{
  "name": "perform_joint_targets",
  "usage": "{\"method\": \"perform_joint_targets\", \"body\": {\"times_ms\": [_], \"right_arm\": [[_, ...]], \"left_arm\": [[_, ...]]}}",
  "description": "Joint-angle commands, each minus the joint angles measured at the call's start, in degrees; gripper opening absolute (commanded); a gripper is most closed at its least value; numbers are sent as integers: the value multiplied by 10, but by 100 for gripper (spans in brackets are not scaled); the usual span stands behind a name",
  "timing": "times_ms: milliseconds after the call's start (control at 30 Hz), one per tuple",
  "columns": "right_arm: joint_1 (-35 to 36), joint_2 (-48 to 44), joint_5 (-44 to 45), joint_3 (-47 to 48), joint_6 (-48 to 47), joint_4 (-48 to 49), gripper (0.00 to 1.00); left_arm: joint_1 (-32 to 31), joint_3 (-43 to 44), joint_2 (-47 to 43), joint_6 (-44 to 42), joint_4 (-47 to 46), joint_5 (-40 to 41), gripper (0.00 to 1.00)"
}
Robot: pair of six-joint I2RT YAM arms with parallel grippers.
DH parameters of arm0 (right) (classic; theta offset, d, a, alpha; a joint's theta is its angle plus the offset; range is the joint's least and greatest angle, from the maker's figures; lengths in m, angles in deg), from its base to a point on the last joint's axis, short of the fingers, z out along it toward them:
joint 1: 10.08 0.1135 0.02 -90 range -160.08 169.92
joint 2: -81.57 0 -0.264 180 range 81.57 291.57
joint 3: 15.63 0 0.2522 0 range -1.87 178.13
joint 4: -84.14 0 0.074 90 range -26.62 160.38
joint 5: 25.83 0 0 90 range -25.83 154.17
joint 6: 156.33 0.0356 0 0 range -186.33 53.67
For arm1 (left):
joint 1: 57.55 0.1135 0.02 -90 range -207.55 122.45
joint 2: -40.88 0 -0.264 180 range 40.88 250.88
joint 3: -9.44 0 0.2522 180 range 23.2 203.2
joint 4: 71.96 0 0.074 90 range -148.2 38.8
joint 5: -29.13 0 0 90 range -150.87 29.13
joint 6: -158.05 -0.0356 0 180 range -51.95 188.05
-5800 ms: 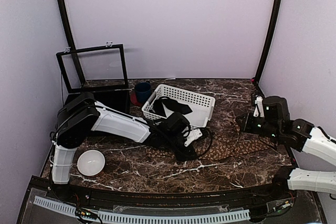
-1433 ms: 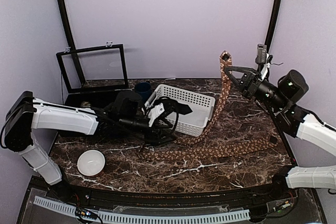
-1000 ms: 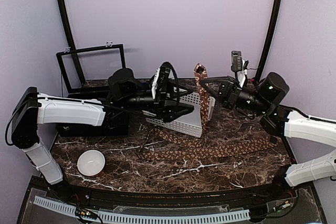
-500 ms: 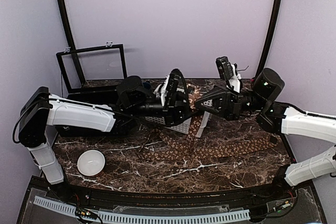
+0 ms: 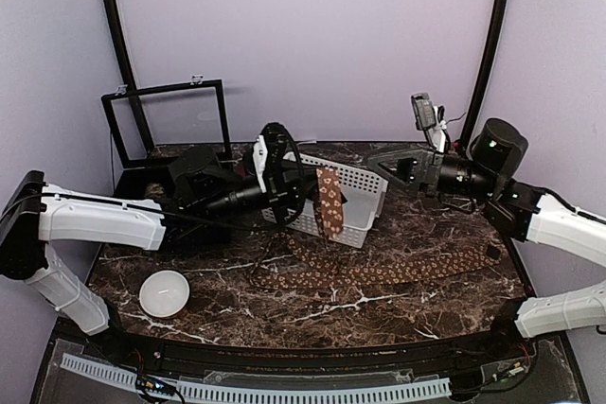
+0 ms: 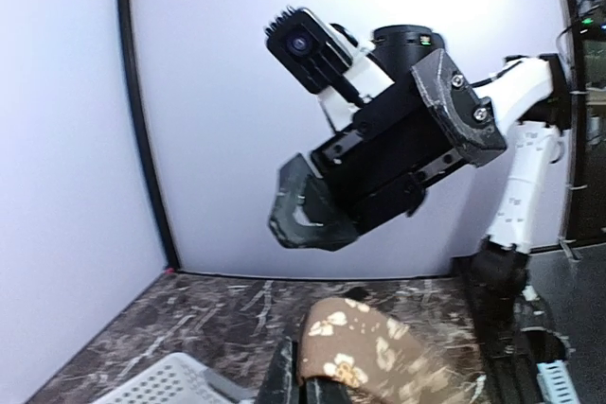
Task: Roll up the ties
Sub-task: Flatten out the tie at the center of the board.
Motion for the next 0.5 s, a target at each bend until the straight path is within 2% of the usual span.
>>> {"method": "perform_joint_targets", "body": {"times_ms": [0, 100, 167, 300, 467], "right_arm": [[-17, -22, 107, 0, 59, -78, 89], [-16, -24, 131, -14, 125, -94, 90], [-12, -27, 132, -48, 181, -52, 90], [18, -10, 135, -86, 201, 1, 92], [44, 66, 135, -81, 201, 71, 92]], "left_arm": [[-13, -8, -47, -141, 83, 204, 0], [-16, -6, -58, -192, 99, 309, 0], [-17, -2, -59, -207, 99, 350, 0], [-21, 10, -51, -196, 102, 372, 0], [-23, 14, -44, -151, 95, 357, 0]]}}
